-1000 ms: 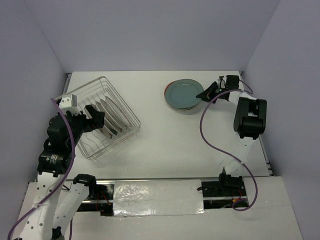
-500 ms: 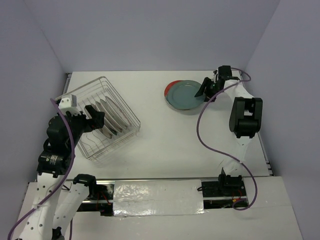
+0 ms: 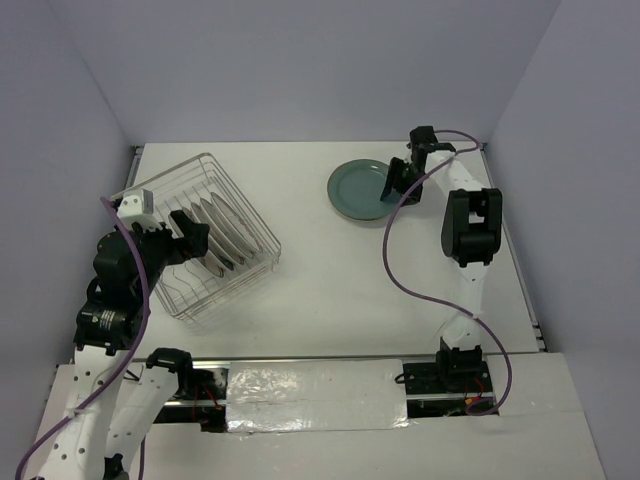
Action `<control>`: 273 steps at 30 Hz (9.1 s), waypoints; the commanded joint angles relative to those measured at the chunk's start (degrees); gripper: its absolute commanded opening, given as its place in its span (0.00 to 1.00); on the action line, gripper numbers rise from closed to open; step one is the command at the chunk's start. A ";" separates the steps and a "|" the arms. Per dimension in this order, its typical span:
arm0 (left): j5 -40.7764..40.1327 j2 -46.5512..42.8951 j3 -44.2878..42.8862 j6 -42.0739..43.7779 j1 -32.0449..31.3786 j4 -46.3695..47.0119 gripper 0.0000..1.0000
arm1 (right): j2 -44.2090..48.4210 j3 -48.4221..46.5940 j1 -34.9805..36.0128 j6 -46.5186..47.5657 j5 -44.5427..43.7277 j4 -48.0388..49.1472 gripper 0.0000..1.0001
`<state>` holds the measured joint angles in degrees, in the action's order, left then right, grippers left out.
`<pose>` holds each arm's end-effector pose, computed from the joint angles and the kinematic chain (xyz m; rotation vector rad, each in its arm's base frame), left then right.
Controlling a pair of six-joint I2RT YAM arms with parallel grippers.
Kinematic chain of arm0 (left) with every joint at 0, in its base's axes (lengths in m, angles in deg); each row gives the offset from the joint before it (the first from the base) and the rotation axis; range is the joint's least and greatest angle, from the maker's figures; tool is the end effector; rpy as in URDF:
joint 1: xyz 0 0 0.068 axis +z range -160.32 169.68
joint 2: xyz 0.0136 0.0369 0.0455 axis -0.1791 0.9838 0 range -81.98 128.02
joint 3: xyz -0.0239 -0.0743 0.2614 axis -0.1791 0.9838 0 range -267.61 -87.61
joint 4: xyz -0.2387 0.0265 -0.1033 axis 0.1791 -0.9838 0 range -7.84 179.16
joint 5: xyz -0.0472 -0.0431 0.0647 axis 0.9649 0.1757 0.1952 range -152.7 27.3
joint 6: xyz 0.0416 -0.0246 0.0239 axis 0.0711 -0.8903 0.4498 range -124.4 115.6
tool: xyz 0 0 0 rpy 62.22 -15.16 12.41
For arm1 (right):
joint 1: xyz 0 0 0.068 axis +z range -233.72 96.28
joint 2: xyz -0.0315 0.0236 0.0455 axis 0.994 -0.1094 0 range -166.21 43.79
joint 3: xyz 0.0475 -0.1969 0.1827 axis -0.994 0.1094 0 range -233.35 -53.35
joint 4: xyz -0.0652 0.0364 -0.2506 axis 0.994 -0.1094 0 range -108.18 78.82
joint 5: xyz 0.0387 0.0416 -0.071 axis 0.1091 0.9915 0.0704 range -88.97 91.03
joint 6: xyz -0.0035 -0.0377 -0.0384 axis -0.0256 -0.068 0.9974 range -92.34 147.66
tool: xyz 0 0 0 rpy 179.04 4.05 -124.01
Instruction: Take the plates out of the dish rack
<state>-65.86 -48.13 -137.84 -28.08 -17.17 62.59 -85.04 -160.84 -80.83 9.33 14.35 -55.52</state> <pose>0.1260 -0.0133 0.3678 -0.2977 1.7352 -0.3407 0.4794 0.0324 0.1867 0.2994 2.7212 0.4225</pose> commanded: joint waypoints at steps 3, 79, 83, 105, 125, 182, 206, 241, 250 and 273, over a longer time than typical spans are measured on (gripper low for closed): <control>-0.09 -0.36 0.32 1.80 -0.18 2.31 0.99 | -0.80 -6.95 2.20 0.05 -0.75 -2.69 0.65; -23.38 21.79 -15.75 -19.12 -0.18 -20.00 0.00 | 53.87 30.84 15.39 3.56 0.12 11.03 0.78; -25.05 22.31 -23.40 -17.72 -0.18 -24.49 0.00 | 53.08 30.14 15.39 3.65 3.99 11.99 0.78; 17.08 8.71 -27.13 -11.54 -0.18 5.00 0.00 | 55.71 36.91 23.55 -25.88 33.88 58.14 1.00; 23.59 8.60 -9.78 -22.74 -0.18 21.32 0.89 | 59.30 41.91 27.78 -20.18 19.13 52.56 0.02; -15.39 27.85 -11.37 -6.90 -1.85 -15.62 0.39 | 67.31 63.36 18.63 -12.00 -17.28 20.08 0.79; -18.72 28.81 -31.84 -9.46 -2.46 -25.37 0.00 | 63.54 57.48 19.16 -8.39 -10.78 21.57 0.78; 23.03 11.07 -20.08 -19.04 -2.38 6.97 0.00 | 52.54 46.74 33.49 -27.99 19.29 70.61 0.36; 7.66 14.84 -22.52 -10.17 -2.46 -7.08 1.00 | 60.19 50.87 27.26 -24.21 10.84 51.65 0.00; -4.58 13.88 -21.66 -0.05 -2.46 -17.11 0.99 | 47.98 66.44 8.97 -3.04 24.99 39.24 0.09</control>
<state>-70.01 -33.64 -159.35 -29.94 -19.53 44.86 -35.58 -94.24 -71.41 2.56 36.21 -16.53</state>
